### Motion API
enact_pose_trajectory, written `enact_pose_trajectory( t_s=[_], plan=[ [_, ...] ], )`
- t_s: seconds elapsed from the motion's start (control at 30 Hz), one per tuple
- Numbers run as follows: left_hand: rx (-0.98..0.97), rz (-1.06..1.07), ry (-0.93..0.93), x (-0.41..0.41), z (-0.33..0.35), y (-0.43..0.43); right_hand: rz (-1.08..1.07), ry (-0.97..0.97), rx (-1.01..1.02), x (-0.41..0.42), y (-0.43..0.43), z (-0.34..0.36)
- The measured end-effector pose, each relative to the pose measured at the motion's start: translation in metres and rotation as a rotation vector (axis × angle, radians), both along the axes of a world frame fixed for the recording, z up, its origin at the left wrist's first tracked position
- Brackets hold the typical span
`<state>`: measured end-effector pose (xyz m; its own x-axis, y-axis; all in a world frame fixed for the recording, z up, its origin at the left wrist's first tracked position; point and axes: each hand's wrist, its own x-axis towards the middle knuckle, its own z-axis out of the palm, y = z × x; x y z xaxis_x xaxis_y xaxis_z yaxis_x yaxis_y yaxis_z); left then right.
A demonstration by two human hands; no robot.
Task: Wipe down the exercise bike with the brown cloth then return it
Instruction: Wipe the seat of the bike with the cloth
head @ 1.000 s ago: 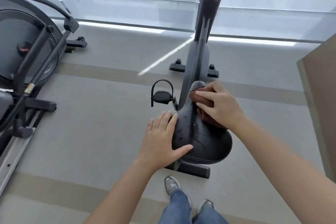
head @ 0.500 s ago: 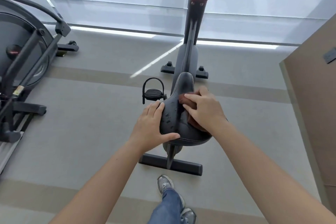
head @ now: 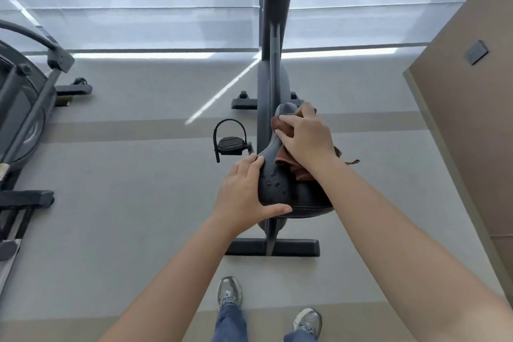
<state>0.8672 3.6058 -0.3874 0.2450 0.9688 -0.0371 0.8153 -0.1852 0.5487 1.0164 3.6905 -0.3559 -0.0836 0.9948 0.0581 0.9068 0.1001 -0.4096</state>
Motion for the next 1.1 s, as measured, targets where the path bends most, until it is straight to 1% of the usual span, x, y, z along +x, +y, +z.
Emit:
enact_pose_trajectory(
  t_s=[0.13,0.2,0.3,0.4,0.47,0.53,0.6,0.67,0.77,0.9,0.97,1.1],
  plan=[
    [-0.037,-0.109,-0.090,-0.024,-0.002,0.007,0.092,0.092,0.046,0.006,-0.074,0.002],
    [-0.031,-0.151,-0.105,-0.031,-0.004,0.011,0.066,0.106,0.078,0.000,-0.105,0.002],
    [-0.018,-0.188,-0.097,-0.039,-0.007,0.014,-0.003,0.009,0.130,-0.016,-0.088,-0.001],
    [0.029,-0.215,-0.075,-0.047,-0.011,0.015,-0.047,-0.101,0.076,-0.030,-0.039,-0.002],
    [0.067,-0.216,-0.064,-0.050,-0.011,0.014,-0.057,-0.146,0.063,-0.034,-0.033,-0.003],
    [0.101,-0.218,-0.052,-0.053,-0.012,0.011,-0.039,-0.110,0.104,-0.034,-0.057,-0.003],
    [0.121,-0.226,-0.029,-0.058,-0.012,0.009,-0.032,-0.020,0.164,-0.035,-0.097,-0.003],
    [0.133,-0.228,-0.010,-0.065,-0.012,0.007,-0.035,0.008,0.181,-0.036,-0.122,-0.003],
    [0.146,-0.201,0.013,-0.078,-0.012,0.005,-0.024,-0.026,0.169,-0.044,-0.104,0.001],
    [0.180,-0.190,0.033,-0.085,-0.009,0.000,0.062,-0.167,0.041,-0.062,-0.057,0.004],
    [0.200,-0.202,0.040,-0.084,-0.006,-0.002,0.108,-0.151,0.044,-0.059,-0.069,0.005],
    [0.215,-0.228,0.042,-0.081,0.000,-0.004,0.173,-0.062,0.139,-0.045,-0.125,0.005]
  ],
)
